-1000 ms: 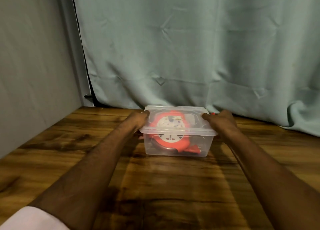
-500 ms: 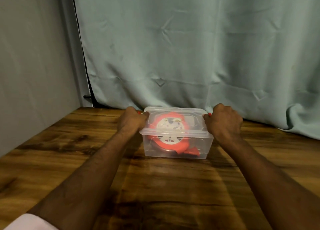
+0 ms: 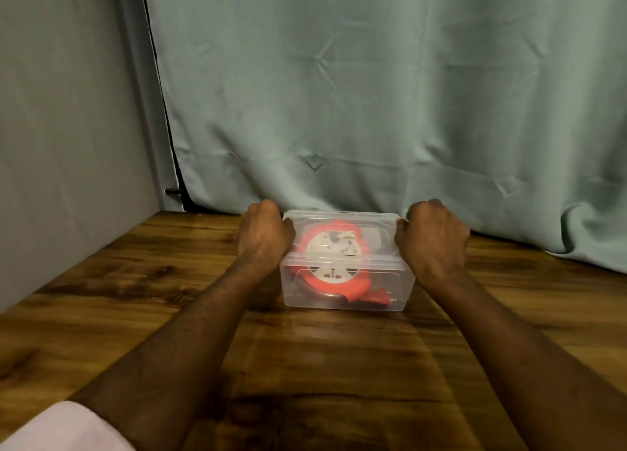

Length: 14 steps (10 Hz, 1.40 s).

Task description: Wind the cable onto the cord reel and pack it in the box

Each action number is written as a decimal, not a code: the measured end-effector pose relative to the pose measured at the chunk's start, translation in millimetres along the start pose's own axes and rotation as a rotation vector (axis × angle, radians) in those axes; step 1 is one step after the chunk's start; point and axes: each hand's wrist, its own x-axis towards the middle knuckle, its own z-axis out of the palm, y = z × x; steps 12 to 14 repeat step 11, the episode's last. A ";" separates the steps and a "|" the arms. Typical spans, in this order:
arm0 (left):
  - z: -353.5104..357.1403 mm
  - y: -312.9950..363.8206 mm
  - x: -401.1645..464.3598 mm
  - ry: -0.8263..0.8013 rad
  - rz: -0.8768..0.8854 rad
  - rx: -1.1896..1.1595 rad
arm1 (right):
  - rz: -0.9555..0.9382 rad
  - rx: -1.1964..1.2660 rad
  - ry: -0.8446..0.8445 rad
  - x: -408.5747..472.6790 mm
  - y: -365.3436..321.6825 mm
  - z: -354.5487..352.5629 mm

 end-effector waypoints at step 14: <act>14.2 9.1 18.3 -0.189 0.348 0.011 | -0.339 -0.065 -0.401 29.9 -34.3 47.5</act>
